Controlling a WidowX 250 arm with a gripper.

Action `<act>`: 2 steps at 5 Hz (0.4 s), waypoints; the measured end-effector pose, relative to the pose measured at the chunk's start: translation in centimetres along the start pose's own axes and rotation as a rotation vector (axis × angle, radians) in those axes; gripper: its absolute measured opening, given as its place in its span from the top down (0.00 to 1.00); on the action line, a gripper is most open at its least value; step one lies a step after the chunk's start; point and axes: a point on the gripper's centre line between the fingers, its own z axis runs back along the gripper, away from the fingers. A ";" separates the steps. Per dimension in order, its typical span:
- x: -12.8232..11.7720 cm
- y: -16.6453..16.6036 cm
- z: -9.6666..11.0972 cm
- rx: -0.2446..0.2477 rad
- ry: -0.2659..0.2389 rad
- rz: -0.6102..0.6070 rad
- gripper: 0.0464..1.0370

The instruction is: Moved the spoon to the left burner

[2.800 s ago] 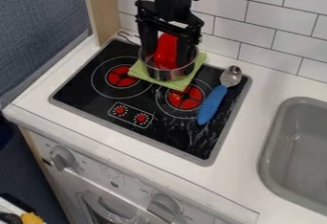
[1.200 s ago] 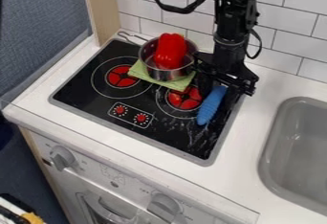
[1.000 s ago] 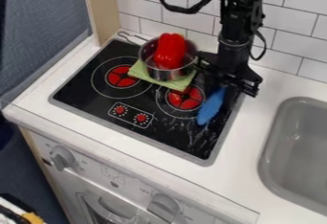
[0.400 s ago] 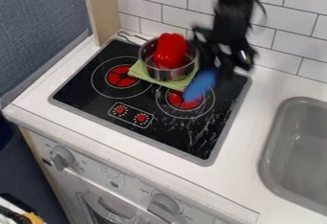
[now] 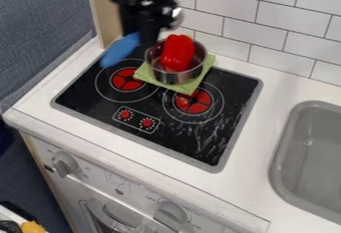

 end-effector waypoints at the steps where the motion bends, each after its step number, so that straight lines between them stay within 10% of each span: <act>1: -2.9 5.0 -1.5 0.052 0.002 0.063 0.67; 2: -3.4 7.3 -4.1 0.056 0.006 0.136 0.67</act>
